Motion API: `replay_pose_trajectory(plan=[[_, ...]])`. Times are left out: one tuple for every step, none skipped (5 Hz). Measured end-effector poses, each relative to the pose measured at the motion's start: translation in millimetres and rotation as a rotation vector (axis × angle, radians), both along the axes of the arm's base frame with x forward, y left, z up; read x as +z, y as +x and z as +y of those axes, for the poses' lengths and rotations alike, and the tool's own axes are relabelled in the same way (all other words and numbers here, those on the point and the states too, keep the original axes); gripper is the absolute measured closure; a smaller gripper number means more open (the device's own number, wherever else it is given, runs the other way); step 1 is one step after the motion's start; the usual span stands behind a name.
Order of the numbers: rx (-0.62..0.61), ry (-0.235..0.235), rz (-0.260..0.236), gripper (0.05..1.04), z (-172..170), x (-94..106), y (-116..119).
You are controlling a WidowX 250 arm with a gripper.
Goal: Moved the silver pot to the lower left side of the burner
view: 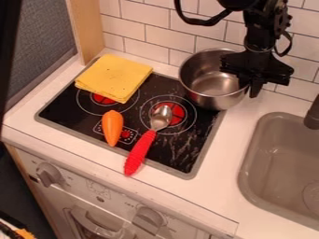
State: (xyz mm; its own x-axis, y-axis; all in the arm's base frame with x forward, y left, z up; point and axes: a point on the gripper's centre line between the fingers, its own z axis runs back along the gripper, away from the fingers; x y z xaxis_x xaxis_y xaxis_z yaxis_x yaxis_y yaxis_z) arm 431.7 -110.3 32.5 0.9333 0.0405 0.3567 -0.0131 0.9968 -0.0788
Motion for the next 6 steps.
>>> replay_pose_trajectory(plan=[[0.011,-0.006,0.030,0.993,-1.4,0.6,-0.3],[0.027,0.059,0.144,0.994,-0.5,-3.7,-3.2],[0.021,0.138,0.320,0.996,4.2,-7.2,-12.9],[0.004,0.188,0.375,0.999,44.7,27.7,-67.0],[0.052,0.168,0.330,0.957,105.7,42.0,-117.2],[0.032,0.160,0.312,0.759,146.8,46.5,-166.5]])
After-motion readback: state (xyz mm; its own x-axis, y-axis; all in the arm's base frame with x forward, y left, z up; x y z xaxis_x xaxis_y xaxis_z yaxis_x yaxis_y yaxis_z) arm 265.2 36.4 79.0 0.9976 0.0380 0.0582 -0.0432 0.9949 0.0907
